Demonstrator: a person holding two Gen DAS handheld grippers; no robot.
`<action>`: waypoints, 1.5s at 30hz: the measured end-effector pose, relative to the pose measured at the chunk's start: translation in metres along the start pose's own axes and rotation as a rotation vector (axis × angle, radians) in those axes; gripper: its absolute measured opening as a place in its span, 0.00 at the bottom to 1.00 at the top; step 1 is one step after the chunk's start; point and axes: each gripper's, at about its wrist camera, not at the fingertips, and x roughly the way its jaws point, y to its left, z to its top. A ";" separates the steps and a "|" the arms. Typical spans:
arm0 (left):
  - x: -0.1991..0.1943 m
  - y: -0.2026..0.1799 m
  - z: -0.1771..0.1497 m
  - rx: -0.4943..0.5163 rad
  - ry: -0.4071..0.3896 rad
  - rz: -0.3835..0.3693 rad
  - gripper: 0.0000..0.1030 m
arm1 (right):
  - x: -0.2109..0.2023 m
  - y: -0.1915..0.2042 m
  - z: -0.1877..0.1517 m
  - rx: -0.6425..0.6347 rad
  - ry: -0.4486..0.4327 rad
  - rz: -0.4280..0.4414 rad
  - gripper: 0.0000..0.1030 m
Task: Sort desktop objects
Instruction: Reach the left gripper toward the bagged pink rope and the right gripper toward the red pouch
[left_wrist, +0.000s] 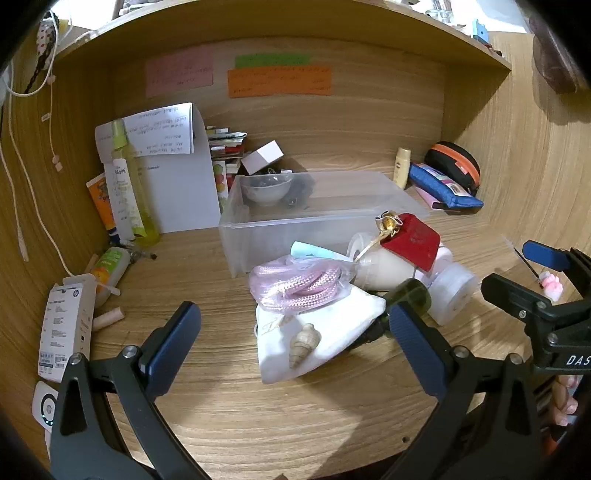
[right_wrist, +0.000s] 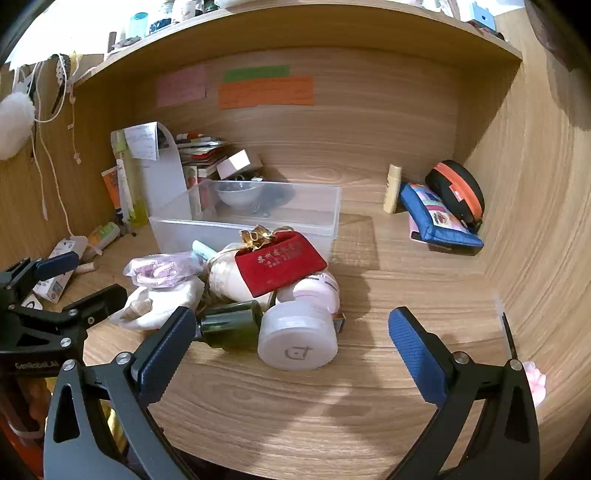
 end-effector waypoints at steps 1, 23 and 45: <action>0.000 0.000 0.000 0.000 -0.001 -0.001 1.00 | 0.000 -0.001 0.000 0.001 0.002 0.000 1.00; 0.032 -0.005 0.010 0.025 0.068 0.002 1.00 | 0.020 -0.022 0.010 0.062 0.012 0.032 1.00; 0.069 0.027 0.027 -0.029 0.256 -0.150 1.00 | 0.074 -0.015 0.034 -0.107 0.113 0.172 1.00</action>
